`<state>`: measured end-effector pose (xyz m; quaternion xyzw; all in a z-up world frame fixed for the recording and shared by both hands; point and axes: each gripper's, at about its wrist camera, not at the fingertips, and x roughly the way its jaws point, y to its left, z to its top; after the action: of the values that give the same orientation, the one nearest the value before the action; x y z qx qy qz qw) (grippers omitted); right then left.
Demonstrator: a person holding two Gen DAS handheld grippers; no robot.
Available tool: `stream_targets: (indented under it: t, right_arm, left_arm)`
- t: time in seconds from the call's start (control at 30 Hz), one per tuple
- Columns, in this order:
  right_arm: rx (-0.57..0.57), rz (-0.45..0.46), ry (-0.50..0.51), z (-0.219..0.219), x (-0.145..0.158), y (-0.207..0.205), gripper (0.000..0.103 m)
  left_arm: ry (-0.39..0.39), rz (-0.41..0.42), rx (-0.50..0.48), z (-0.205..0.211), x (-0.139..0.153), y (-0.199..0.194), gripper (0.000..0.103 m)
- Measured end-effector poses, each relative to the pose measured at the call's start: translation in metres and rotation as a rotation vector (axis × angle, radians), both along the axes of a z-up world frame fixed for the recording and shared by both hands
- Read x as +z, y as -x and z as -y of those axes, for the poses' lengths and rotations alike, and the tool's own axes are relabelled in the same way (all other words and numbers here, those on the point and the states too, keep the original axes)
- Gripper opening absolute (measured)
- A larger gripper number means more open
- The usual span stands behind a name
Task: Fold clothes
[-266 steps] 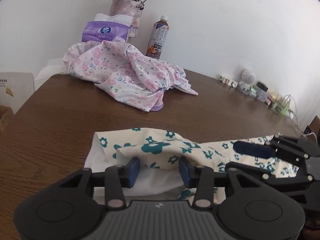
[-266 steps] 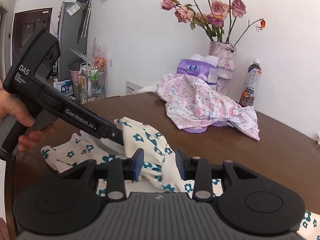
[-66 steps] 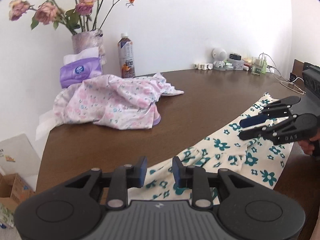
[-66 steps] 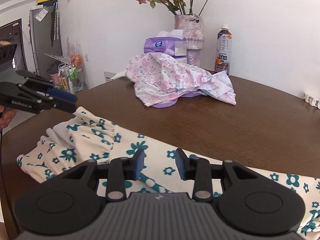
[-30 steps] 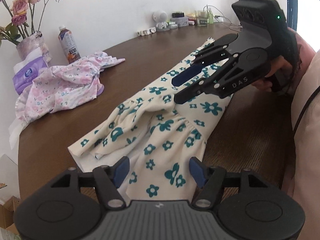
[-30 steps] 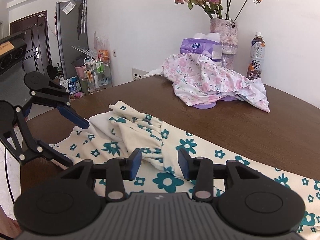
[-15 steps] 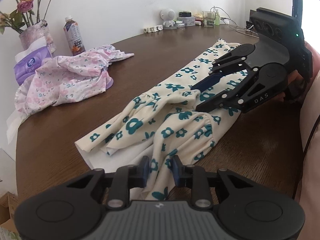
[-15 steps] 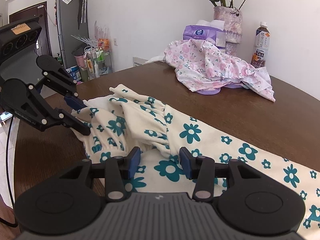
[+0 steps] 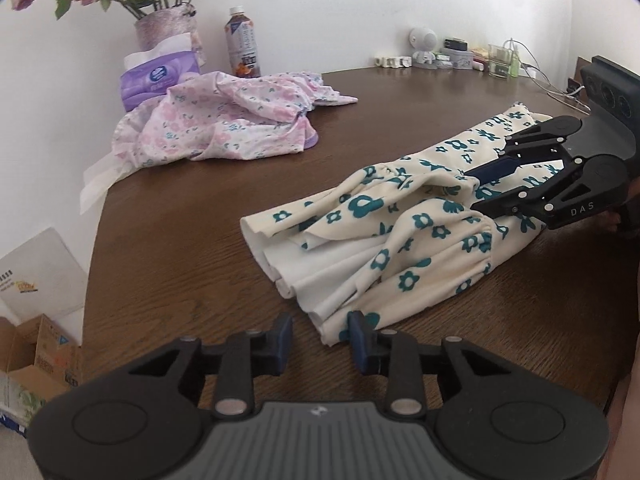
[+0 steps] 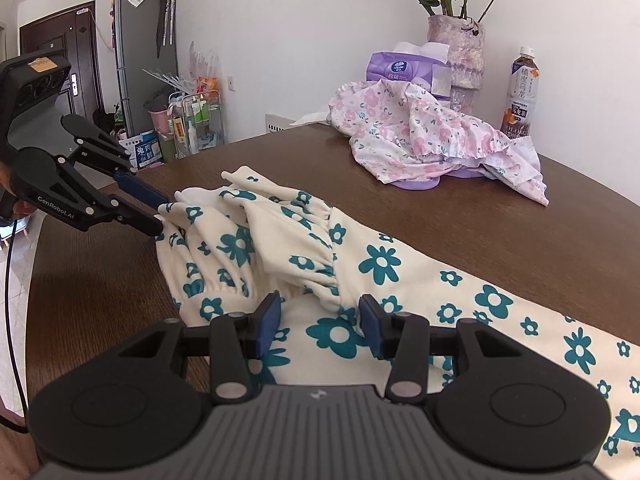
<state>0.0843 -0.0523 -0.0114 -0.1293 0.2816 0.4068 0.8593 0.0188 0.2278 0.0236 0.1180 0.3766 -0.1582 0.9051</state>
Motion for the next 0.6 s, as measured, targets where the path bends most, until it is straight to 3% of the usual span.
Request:
stream_targets:
  t: [0.2, 0.27, 0.37, 0.6]
  right_arm:
    - [-0.017, 0.012, -0.05, 0.006, 0.007, 0.001, 0.045]
    - [-0.024, 0.045, -0.092, 0.015, 0.017, 0.004, 0.045]
    - [-0.038, 0.07, -0.119, 0.027, 0.025, 0.008, 0.045]
    - [-0.134, 0.063, -0.119, 0.065, 0.025, 0.013, 0.046]
  left_arm:
    - [0.057, 0.044, 0.081, -0.005, 0.01, 0.024, 0.032]
    - [0.078, 0.083, 0.1, -0.004, 0.02, 0.033, 0.045]
    - [0.1, 0.15, 0.122, 0.004, 0.033, 0.044, 0.05]
    - [0.113, 0.225, 0.066, 0.06, 0.035, 0.025, 0.051]
